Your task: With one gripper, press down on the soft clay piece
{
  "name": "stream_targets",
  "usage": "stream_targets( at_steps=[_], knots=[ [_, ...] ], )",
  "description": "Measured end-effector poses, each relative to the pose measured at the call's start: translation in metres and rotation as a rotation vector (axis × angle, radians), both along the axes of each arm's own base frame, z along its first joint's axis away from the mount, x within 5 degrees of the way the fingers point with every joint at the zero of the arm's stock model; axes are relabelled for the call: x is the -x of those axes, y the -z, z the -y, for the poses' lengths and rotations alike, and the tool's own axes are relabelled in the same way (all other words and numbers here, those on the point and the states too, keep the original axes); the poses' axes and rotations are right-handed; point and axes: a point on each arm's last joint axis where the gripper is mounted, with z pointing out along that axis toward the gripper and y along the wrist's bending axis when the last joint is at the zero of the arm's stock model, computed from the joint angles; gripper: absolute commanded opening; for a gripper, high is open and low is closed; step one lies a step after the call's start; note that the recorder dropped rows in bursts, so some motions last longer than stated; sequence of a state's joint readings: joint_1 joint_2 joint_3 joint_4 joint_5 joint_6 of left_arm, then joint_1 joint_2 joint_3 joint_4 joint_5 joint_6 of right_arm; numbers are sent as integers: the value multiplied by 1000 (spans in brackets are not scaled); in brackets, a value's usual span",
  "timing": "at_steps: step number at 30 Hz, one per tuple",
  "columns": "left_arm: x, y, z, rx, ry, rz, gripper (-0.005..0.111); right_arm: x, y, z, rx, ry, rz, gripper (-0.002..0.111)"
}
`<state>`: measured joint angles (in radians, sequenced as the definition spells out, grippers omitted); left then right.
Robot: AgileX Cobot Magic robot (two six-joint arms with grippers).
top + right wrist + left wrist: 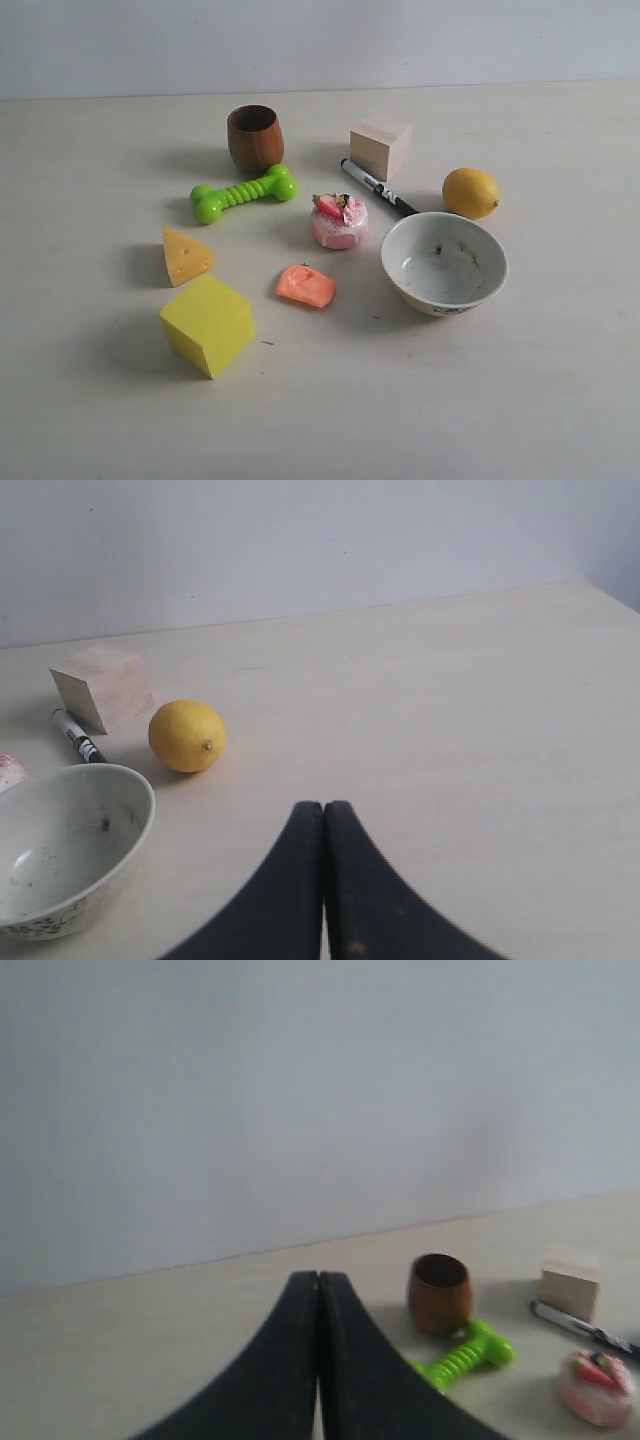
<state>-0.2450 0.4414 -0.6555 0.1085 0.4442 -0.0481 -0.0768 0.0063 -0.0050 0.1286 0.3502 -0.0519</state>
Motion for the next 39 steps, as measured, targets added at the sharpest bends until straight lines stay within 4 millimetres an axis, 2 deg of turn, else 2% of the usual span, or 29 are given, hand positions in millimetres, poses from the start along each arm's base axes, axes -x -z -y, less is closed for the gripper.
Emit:
stream_targets(
  at_steps=[7, 16, 23, 25, 33, 39],
  knots=[
    [27, 44, -18, 42, -214, 103, 0, 0, 0, 0, 0, 0, 0, 0],
    [22, 106, -20, 90, -254, 90, 0, 0, 0, 0, 0, 0, 0, 0],
    [26, 154, -19, 137, -256, 69, 0, 0, 0, 0, 0, 0, 0, 0],
    [26, 161, -19, 142, -257, 57, 0, 0, 0, 0, 0, 0, 0, 0],
    [26, 166, -20, 186, -269, 3, 0, 0, 0, 0, 0, 0, 0, 0],
    [29, 178, -21, 175, -294, -125, 0, 0, 0, 0, 0, 0, 0, 0]
  ],
)
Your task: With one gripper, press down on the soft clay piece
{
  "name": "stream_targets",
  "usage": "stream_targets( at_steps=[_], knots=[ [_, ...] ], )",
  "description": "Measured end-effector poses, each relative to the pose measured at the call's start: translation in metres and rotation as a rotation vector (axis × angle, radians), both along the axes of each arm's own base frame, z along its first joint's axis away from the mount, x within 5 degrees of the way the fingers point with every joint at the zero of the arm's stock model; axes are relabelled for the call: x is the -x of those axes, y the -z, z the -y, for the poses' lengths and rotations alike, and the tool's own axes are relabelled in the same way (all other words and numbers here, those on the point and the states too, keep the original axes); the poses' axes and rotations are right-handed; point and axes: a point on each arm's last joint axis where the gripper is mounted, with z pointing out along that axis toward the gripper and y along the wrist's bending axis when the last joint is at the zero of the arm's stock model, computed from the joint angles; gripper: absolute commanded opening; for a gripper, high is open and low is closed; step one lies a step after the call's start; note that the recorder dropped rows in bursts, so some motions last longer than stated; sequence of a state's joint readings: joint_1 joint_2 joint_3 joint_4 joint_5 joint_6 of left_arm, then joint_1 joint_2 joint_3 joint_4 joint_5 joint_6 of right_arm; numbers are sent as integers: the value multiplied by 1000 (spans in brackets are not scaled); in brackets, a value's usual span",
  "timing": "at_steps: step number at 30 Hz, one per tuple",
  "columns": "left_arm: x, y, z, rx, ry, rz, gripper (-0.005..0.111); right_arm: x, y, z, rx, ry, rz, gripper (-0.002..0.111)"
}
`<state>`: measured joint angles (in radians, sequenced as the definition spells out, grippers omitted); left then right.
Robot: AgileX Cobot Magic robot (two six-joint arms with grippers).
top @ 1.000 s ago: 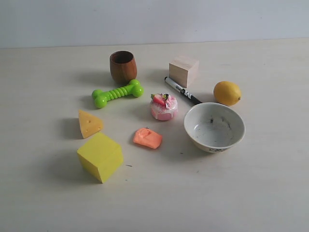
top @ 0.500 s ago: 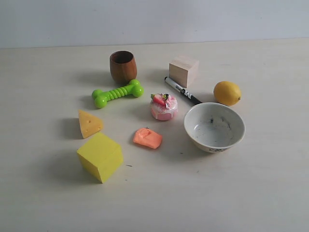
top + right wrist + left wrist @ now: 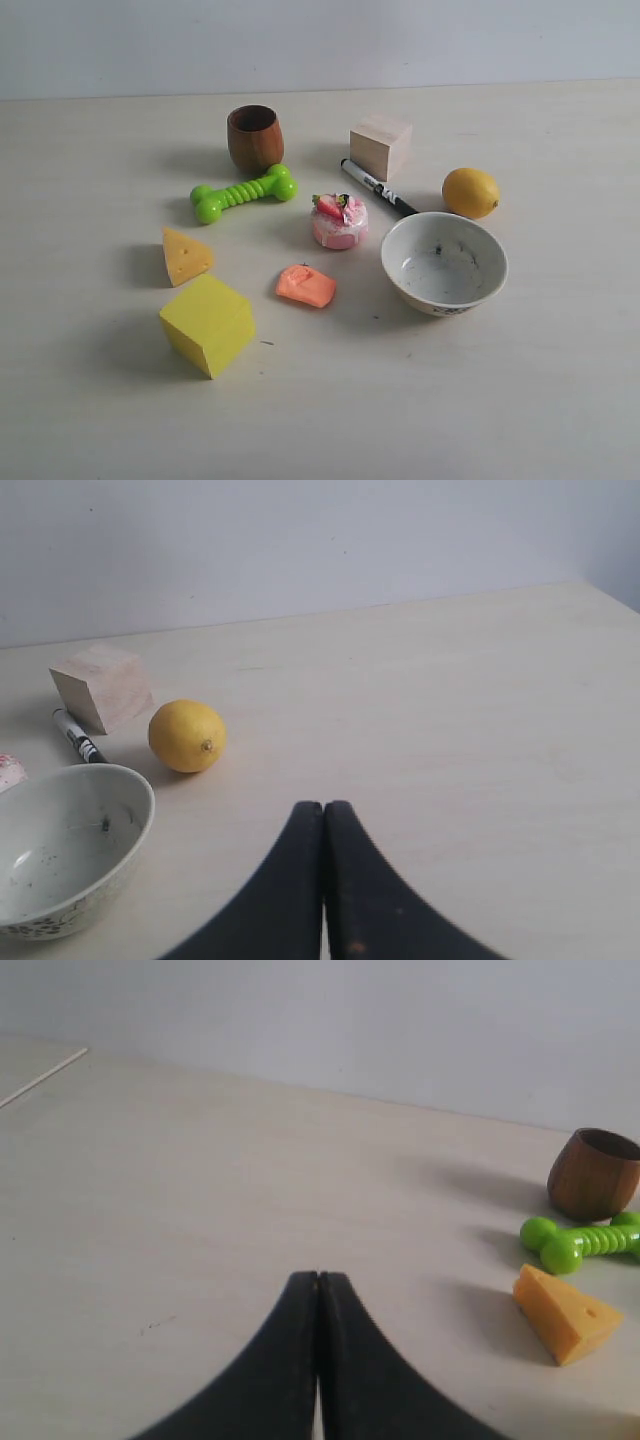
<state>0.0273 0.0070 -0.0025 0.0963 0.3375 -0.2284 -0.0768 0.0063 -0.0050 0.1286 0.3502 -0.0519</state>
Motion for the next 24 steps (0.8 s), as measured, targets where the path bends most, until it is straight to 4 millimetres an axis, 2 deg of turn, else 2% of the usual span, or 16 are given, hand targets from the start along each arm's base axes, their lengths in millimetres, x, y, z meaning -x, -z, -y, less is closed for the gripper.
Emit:
stream_targets(
  at_steps=[24],
  knots=[
    [0, 3, 3, -51, 71, -32, 0, 0, 0, 0, 0, 0, 0, 0]
  ],
)
